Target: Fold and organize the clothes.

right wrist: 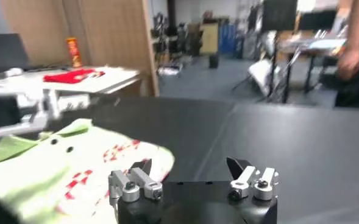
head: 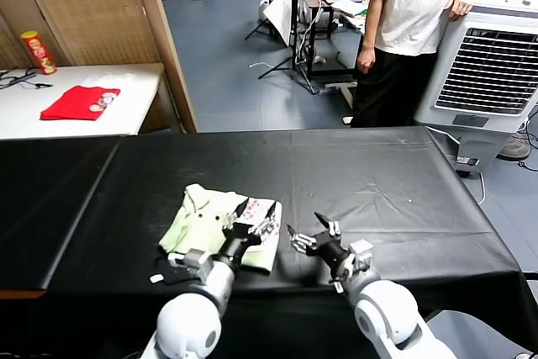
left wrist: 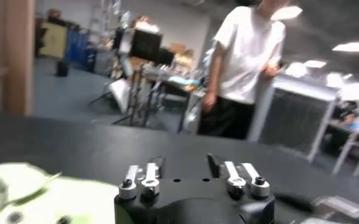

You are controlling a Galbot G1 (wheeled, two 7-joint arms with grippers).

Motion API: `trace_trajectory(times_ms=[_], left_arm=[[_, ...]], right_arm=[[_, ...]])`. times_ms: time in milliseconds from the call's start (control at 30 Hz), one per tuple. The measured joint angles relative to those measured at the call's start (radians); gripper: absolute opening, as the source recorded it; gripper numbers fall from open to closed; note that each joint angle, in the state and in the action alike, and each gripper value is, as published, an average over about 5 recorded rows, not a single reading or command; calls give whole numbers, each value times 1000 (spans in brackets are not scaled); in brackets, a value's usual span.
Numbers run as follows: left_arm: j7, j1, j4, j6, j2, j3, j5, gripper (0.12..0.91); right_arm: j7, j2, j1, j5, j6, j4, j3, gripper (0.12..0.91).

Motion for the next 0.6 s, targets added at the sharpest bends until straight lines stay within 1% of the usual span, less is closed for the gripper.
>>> trace_trajectory(times_ms=[33, 100, 233, 300, 367, 467, 567, 600], left_arm=[[2, 4, -4, -5, 7, -6, -2, 764], [2, 15, -12, -15, 21, -22, -3, 789], [-5, 42, -27, -32, 46, -61, 0, 797], [-21, 58, -36, -30, 55, -79, -3, 798], [-42, 75, -47, -21, 61, -93, -8, 798], [-59, 100, -70, -11, 66, -110, -13, 798], [-62, 125, -96, -13, 70, -126, -13, 798], [-63, 134, -104, -15, 71, -132, -13, 798]], right_arm=[[15, 6, 11, 29, -9, -8, -7, 798], [50, 23, 37, 95, -24, -27, -21, 798], [123, 68, 92, 229, -37, -74, -37, 798], [151, 89, 116, 282, -39, -100, -40, 795], [169, 106, 135, 322, -41, -128, -41, 778], [182, 126, 161, 366, -45, -171, -45, 703], [186, 140, 184, 393, -47, -213, -52, 584], [186, 143, 191, 397, -48, -227, -53, 526]])
